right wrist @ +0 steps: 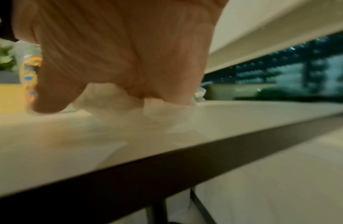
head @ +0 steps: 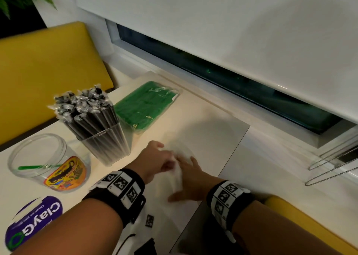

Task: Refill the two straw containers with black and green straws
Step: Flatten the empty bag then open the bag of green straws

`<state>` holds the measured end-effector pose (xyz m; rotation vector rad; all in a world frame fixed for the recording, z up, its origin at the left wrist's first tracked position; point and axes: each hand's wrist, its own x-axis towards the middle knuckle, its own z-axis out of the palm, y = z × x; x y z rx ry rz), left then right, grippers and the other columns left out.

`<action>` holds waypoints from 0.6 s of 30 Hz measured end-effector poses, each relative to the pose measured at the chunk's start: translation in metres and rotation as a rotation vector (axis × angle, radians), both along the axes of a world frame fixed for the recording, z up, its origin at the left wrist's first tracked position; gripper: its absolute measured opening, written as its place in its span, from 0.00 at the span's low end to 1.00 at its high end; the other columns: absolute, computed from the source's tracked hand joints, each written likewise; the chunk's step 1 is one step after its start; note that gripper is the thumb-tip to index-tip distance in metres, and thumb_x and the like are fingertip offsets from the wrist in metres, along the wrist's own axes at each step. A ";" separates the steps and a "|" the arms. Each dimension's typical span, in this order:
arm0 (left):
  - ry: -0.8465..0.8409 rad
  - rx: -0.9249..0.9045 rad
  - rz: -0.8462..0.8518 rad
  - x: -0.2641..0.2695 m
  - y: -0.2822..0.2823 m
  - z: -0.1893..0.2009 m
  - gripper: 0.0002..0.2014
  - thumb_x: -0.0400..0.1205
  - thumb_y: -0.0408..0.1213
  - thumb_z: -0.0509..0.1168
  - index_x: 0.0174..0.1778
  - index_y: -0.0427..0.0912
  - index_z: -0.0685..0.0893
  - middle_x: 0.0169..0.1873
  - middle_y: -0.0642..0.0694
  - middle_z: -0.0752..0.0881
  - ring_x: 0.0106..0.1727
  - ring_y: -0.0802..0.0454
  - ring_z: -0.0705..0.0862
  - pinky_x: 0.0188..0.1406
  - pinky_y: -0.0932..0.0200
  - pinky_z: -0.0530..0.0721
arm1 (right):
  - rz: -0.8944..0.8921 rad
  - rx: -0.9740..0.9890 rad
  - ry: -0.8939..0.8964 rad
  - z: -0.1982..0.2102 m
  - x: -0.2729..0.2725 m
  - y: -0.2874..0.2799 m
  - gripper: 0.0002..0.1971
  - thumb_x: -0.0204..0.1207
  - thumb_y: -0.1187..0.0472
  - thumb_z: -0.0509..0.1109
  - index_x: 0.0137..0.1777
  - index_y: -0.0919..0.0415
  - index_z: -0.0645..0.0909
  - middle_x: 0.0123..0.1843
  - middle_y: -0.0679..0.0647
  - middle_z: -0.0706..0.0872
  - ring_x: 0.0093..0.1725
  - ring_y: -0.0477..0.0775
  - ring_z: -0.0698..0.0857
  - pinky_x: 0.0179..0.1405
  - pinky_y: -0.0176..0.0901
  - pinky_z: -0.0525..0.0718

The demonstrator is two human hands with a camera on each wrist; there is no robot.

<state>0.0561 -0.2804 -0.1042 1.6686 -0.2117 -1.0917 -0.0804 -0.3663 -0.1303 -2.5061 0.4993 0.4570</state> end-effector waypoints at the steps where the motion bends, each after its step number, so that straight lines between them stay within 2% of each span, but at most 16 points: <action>1: 0.039 -0.087 0.026 -0.002 -0.006 0.000 0.23 0.81 0.30 0.70 0.70 0.37 0.70 0.45 0.34 0.87 0.41 0.45 0.89 0.48 0.52 0.90 | -0.172 0.184 -0.045 0.004 -0.001 0.001 0.46 0.72 0.38 0.73 0.84 0.56 0.58 0.84 0.57 0.62 0.85 0.56 0.55 0.86 0.58 0.48; 2: 0.003 -0.125 -0.019 -0.005 -0.009 0.001 0.21 0.81 0.33 0.70 0.68 0.39 0.71 0.51 0.34 0.88 0.51 0.42 0.90 0.57 0.50 0.88 | -0.326 0.355 -0.100 0.005 -0.001 0.001 0.34 0.77 0.42 0.70 0.78 0.59 0.69 0.74 0.60 0.75 0.77 0.59 0.70 0.83 0.57 0.63; 3: -0.110 -0.109 -0.134 -0.008 -0.012 -0.001 0.20 0.82 0.37 0.70 0.68 0.41 0.72 0.57 0.35 0.87 0.60 0.41 0.87 0.64 0.48 0.85 | -0.462 0.476 -0.173 0.003 -0.002 -0.001 0.27 0.77 0.40 0.66 0.66 0.61 0.79 0.61 0.61 0.83 0.64 0.60 0.80 0.73 0.56 0.76; 4: -0.256 -0.062 -0.295 -0.011 -0.012 -0.004 0.19 0.84 0.41 0.68 0.69 0.42 0.73 0.62 0.38 0.85 0.65 0.42 0.84 0.69 0.48 0.82 | -0.578 0.530 -0.232 0.001 -0.003 -0.002 0.28 0.73 0.36 0.64 0.54 0.61 0.83 0.51 0.59 0.85 0.53 0.58 0.84 0.61 0.53 0.83; 5: -0.410 -0.006 -0.457 -0.014 -0.012 -0.009 0.19 0.86 0.44 0.64 0.71 0.43 0.72 0.67 0.39 0.83 0.68 0.43 0.81 0.71 0.47 0.79 | -0.665 0.570 -0.260 -0.003 -0.003 -0.004 0.27 0.70 0.34 0.63 0.45 0.60 0.84 0.45 0.57 0.85 0.47 0.56 0.84 0.51 0.49 0.83; 6: -0.522 0.045 -0.567 -0.017 -0.011 -0.014 0.20 0.89 0.46 0.59 0.75 0.44 0.71 0.71 0.39 0.80 0.71 0.44 0.79 0.74 0.49 0.75 | -0.695 0.545 -0.267 -0.004 -0.002 -0.006 0.24 0.72 0.36 0.65 0.42 0.59 0.83 0.42 0.55 0.85 0.45 0.55 0.84 0.48 0.47 0.82; 7: -0.589 0.087 -0.645 -0.018 -0.010 -0.019 0.22 0.90 0.46 0.56 0.80 0.43 0.67 0.77 0.38 0.75 0.76 0.43 0.75 0.78 0.52 0.70 | -0.690 0.453 -0.278 -0.010 -0.001 -0.010 0.18 0.77 0.42 0.67 0.44 0.58 0.83 0.43 0.54 0.85 0.45 0.55 0.84 0.46 0.46 0.81; 8: -0.647 0.131 -0.708 -0.019 -0.010 -0.025 0.26 0.91 0.46 0.53 0.85 0.42 0.61 0.82 0.37 0.68 0.82 0.44 0.68 0.81 0.56 0.62 | -0.687 0.296 -0.311 -0.012 -0.001 -0.013 0.13 0.79 0.48 0.69 0.51 0.58 0.83 0.45 0.52 0.86 0.47 0.55 0.85 0.45 0.43 0.81; 9: -0.722 0.199 -0.795 -0.018 -0.010 -0.032 0.29 0.91 0.47 0.51 0.87 0.40 0.54 0.86 0.38 0.58 0.87 0.46 0.58 0.83 0.58 0.54 | -0.710 0.151 -0.383 -0.016 -0.003 -0.014 0.14 0.78 0.54 0.70 0.61 0.59 0.80 0.50 0.51 0.86 0.50 0.53 0.85 0.46 0.38 0.80; 10: -0.791 0.281 -0.863 -0.019 -0.010 -0.038 0.32 0.91 0.49 0.49 0.88 0.40 0.47 0.88 0.40 0.48 0.88 0.46 0.48 0.84 0.57 0.47 | -0.705 0.018 -0.493 -0.016 -0.004 -0.013 0.22 0.77 0.59 0.71 0.70 0.60 0.75 0.58 0.53 0.85 0.57 0.51 0.84 0.54 0.34 0.80; 11: -0.865 0.353 -0.928 -0.017 -0.011 -0.046 0.34 0.91 0.51 0.48 0.88 0.41 0.42 0.88 0.41 0.41 0.88 0.46 0.41 0.85 0.54 0.42 | -0.608 -0.108 -0.611 -0.016 -0.006 -0.012 0.29 0.76 0.63 0.70 0.78 0.62 0.68 0.69 0.56 0.79 0.68 0.52 0.78 0.68 0.36 0.76; 12: -0.905 0.404 -0.970 -0.018 -0.012 -0.050 0.34 0.91 0.51 0.46 0.87 0.42 0.38 0.86 0.41 0.35 0.88 0.45 0.37 0.85 0.51 0.39 | -0.423 -0.213 -0.644 -0.017 -0.007 -0.007 0.35 0.77 0.66 0.67 0.83 0.63 0.61 0.80 0.60 0.69 0.79 0.55 0.68 0.79 0.41 0.65; 13: -0.947 0.427 -1.013 -0.018 -0.014 -0.054 0.34 0.91 0.49 0.46 0.86 0.41 0.36 0.85 0.41 0.31 0.87 0.43 0.34 0.85 0.48 0.38 | -0.218 -0.250 -0.606 -0.019 -0.007 -0.002 0.38 0.78 0.68 0.63 0.86 0.62 0.52 0.86 0.60 0.56 0.85 0.57 0.55 0.84 0.46 0.53; 14: -0.956 0.423 -1.033 -0.020 -0.016 -0.052 0.34 0.91 0.46 0.48 0.86 0.39 0.35 0.83 0.41 0.29 0.87 0.42 0.34 0.86 0.47 0.37 | -0.058 -0.211 -0.506 -0.020 -0.008 0.003 0.39 0.80 0.67 0.59 0.86 0.59 0.43 0.87 0.56 0.44 0.87 0.54 0.44 0.85 0.48 0.43; 16: -0.842 0.330 -0.999 -0.014 -0.019 -0.046 0.36 0.89 0.41 0.56 0.86 0.34 0.43 0.84 0.44 0.39 0.88 0.42 0.41 0.86 0.52 0.40 | 0.096 -0.151 -0.239 -0.028 -0.013 -0.001 0.37 0.82 0.61 0.52 0.82 0.56 0.30 0.83 0.50 0.31 0.85 0.50 0.32 0.85 0.53 0.36; 18: -0.629 0.178 -0.737 -0.001 -0.024 -0.037 0.28 0.86 0.34 0.61 0.83 0.34 0.64 0.84 0.40 0.64 0.85 0.43 0.63 0.80 0.61 0.56 | 0.115 -0.205 -0.103 -0.039 -0.020 -0.016 0.37 0.80 0.52 0.47 0.80 0.54 0.26 0.81 0.48 0.28 0.82 0.48 0.30 0.85 0.57 0.40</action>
